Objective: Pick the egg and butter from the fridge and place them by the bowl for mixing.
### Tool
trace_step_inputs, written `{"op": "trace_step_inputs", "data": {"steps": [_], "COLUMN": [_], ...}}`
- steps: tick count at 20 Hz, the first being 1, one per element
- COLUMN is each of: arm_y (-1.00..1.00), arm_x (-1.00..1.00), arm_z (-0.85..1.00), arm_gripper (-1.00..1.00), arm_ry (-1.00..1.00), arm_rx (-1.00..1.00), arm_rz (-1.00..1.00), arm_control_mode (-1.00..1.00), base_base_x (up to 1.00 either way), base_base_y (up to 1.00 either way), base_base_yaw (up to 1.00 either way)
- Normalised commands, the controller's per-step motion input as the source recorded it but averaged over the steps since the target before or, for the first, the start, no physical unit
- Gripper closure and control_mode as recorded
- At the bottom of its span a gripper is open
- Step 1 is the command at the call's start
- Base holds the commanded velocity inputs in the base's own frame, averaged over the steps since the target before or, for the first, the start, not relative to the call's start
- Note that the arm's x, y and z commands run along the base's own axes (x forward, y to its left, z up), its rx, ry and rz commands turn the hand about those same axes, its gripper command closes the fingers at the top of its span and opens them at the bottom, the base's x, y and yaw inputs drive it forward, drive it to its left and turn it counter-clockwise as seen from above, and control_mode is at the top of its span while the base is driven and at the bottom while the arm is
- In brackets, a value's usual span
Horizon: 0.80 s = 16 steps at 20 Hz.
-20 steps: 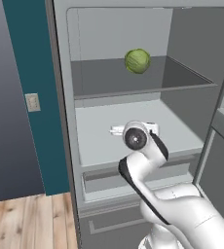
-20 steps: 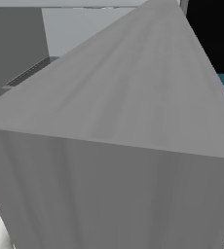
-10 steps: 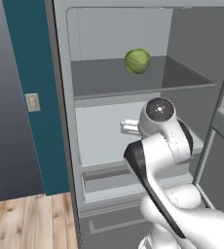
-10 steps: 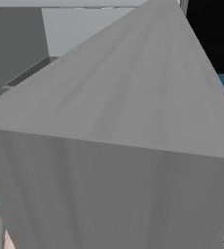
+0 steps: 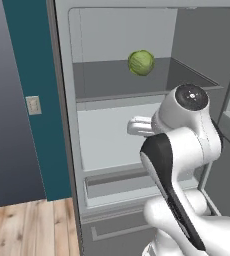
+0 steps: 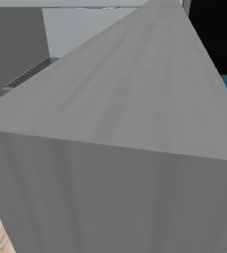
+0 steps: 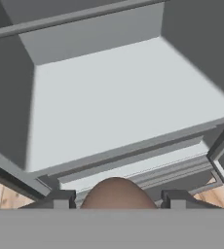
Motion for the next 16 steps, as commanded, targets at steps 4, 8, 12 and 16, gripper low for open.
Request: {"op": "trace_step_inputs", "data": {"steps": [4, 8, 12, 16], "arm_y": [0.04, 0.35, 0.0, 0.0], "arm_x": [-0.09, -0.66, 0.0, 0.0], "arm_z": [0.0, 0.0, 0.0, 0.0], "arm_gripper": [1.0, 1.0, 1.0, 1.0], "arm_ry": [0.0, -0.08, 0.0, 0.0], "arm_rx": [0.0, 0.0, 0.0, 0.0], "arm_rz": [0.01, 0.25, 0.0, 0.0], "arm_control_mode": [-1.0, 1.0, 1.0, 1.0], "base_base_x": [0.0, -0.19, -0.32, 0.0], "base_base_y": [0.0, 0.11, 0.2, 0.03], "base_base_yaw": [0.0, 0.14, 0.79, 0.98]}}
